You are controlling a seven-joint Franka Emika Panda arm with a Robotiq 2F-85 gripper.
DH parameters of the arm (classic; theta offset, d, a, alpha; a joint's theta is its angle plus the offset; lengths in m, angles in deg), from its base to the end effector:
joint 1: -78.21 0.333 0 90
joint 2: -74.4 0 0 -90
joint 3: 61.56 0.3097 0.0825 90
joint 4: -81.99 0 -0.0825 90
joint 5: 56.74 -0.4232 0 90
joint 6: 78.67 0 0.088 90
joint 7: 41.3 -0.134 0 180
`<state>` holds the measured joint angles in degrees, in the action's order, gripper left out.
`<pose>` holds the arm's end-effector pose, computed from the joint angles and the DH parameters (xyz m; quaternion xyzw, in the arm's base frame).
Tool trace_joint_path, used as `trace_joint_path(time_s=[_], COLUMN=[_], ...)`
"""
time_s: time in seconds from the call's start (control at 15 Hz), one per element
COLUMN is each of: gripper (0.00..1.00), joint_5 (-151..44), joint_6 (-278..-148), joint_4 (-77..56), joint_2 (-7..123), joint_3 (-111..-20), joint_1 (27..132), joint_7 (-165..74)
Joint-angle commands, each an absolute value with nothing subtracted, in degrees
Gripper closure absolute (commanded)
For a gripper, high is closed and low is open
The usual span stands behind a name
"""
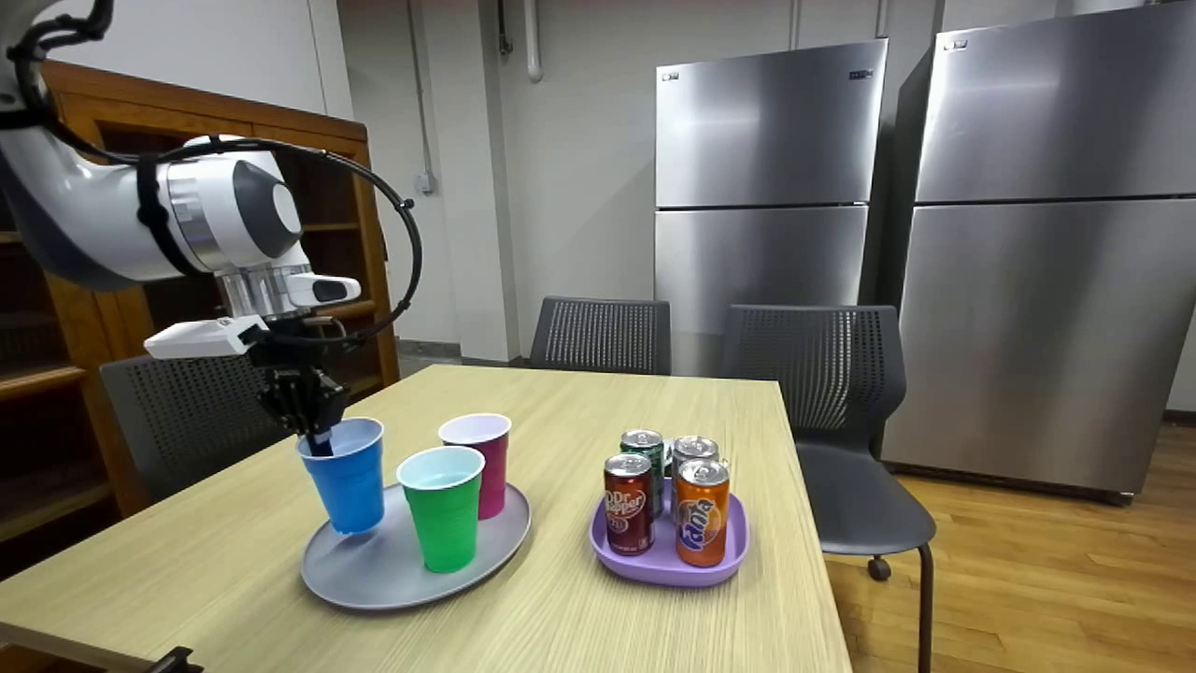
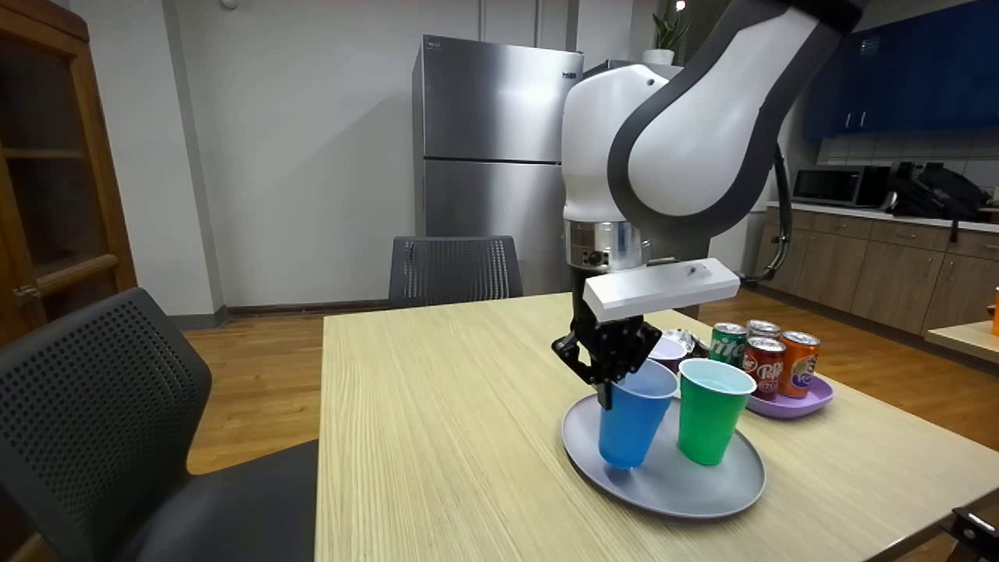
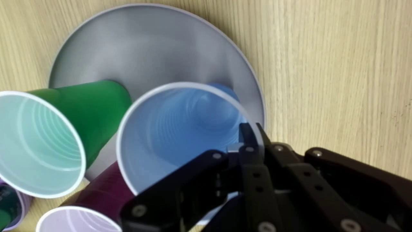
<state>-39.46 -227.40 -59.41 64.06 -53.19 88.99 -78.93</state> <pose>0.4619 0.1660 0.1516 0.9973 -0.0311 0.0088 0.0655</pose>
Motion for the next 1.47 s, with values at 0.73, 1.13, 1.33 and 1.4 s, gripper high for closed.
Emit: trace_joint_path(time_s=[0.73,1.13,1.33,1.4], gripper=[1.0,1.0,1.0,1.0], joint_5=[-40.1,-40.6,-40.85,-40.83], joint_6=[-226.41,-225.8,-225.57,-225.49], joint_4=[-57.68,-57.39,-57.41,-57.4], joint_2=[63.77,63.16,63.22,63.21], joint_3=[-56.74,-57.35,-57.25,-57.25], joint_1=[92.84,93.0,93.07,93.08], joint_7=[-81.34,-81.29,-81.25,-81.29])
